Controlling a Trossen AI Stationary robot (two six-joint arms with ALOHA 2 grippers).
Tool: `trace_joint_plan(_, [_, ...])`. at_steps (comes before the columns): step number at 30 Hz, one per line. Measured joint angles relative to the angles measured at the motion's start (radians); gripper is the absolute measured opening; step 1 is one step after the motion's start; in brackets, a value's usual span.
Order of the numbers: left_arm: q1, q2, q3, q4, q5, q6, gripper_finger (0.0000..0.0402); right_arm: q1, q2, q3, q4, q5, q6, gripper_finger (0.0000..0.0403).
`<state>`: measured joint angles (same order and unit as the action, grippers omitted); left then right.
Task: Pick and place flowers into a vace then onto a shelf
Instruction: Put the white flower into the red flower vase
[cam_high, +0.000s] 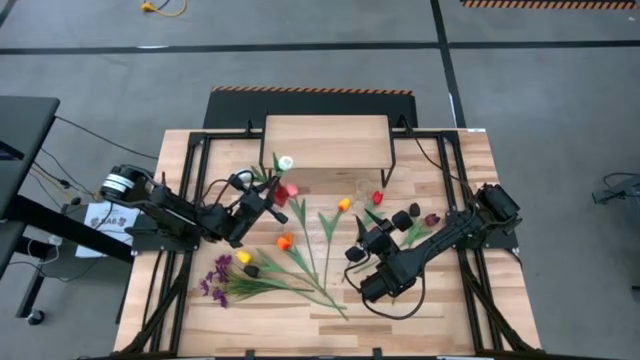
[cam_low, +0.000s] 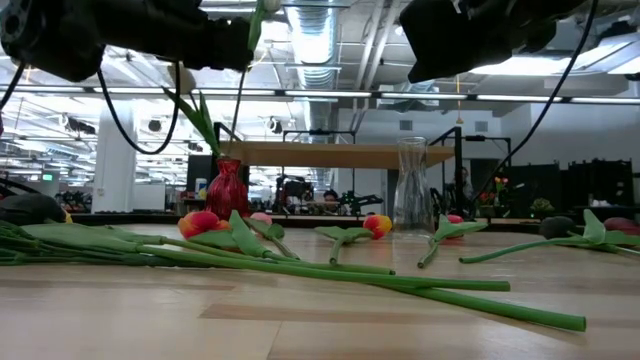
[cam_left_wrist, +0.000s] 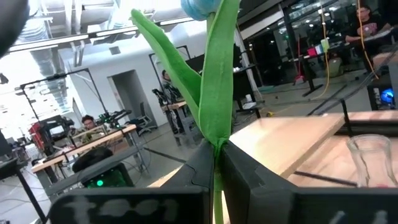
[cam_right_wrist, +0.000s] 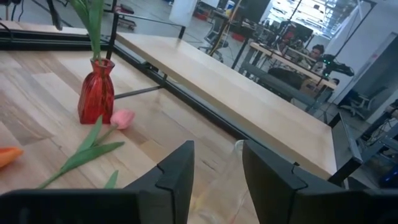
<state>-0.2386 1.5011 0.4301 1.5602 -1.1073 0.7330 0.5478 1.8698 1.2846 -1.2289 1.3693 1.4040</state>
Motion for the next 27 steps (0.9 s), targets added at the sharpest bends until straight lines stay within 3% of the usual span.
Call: trace_joint_plan(27, [0.019,-0.003,0.0,-0.05,-0.033,-0.047,0.0007,0.0,0.0,0.0,0.062,0.0,-0.077,0.0128])
